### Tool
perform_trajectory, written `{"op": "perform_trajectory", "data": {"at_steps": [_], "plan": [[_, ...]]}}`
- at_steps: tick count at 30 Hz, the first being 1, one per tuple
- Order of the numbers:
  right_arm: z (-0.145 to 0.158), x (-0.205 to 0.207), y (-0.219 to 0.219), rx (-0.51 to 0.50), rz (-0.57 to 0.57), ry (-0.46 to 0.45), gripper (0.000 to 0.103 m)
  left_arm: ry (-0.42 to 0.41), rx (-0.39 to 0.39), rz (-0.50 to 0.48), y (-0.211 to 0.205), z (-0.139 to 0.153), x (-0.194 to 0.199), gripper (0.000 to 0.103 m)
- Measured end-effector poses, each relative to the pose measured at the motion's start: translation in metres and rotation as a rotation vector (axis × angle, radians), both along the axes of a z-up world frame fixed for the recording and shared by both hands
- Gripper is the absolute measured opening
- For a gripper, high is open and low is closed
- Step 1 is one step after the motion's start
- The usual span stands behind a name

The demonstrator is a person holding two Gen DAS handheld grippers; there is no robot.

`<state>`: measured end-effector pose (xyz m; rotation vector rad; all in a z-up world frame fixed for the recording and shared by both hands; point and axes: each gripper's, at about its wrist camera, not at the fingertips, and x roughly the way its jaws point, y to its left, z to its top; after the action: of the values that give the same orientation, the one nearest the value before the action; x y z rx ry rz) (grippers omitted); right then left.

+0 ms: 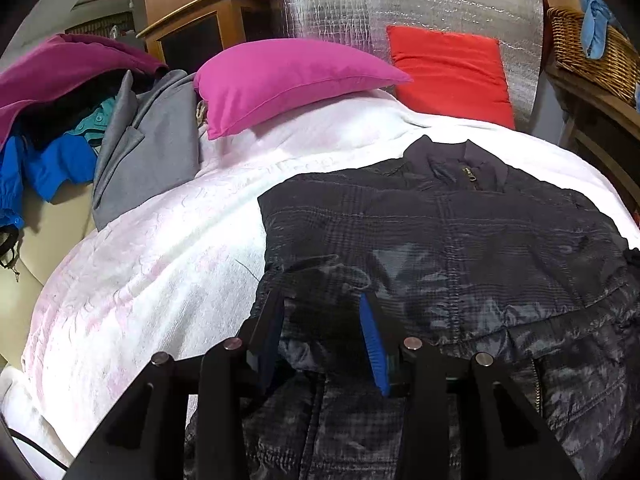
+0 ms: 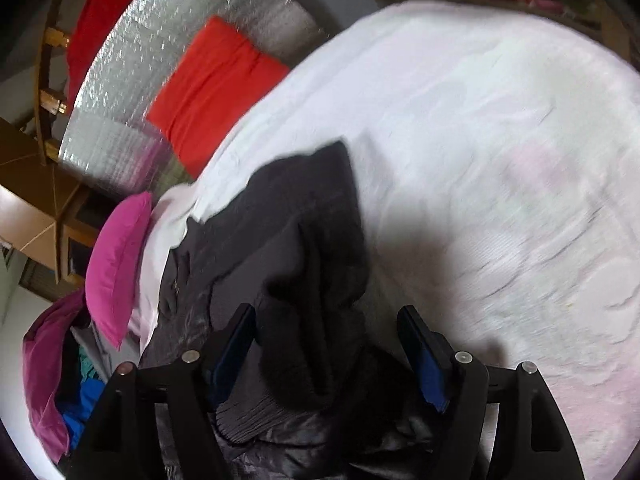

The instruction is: Fold large clothes

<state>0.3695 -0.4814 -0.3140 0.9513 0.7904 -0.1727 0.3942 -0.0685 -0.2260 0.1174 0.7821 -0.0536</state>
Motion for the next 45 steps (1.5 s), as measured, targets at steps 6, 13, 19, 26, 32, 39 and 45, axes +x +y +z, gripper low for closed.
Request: {"op": "perform_trajectory", "data": {"at_steps": [6,13,19,26,32,39,45], "plan": [[0.023,-0.003,0.022,-0.125,0.044,-0.060,0.044,-0.002,0.003,-0.004,0.000,0.000,-0.001,0.040],[0.029,0.000,0.031,-0.193,0.052,-0.036,0.042,0.004,-0.002,0.003,0.003,0.001,0.001,0.040],[0.023,-0.010,0.011,-0.044,0.003,-0.047,0.072,0.004,-0.061,0.053,0.033,0.010,0.017,0.070],[0.023,-0.017,0.001,-0.024,-0.030,-0.056,0.076,0.138,-0.268,0.099,0.084,-0.008,0.057,0.080],[0.007,-0.008,0.001,0.036,0.003,-0.039,0.076,0.325,-0.512,0.047,0.094,-0.043,0.077,0.080],[0.006,0.001,0.017,-0.057,0.060,-0.027,0.077,0.328,-0.496,-0.059,0.064,-0.049,0.076,0.045],[0.025,-0.001,0.033,-0.166,0.091,-0.070,0.042,0.254,-0.471,-0.055,0.057,-0.033,0.071,0.025]]}}
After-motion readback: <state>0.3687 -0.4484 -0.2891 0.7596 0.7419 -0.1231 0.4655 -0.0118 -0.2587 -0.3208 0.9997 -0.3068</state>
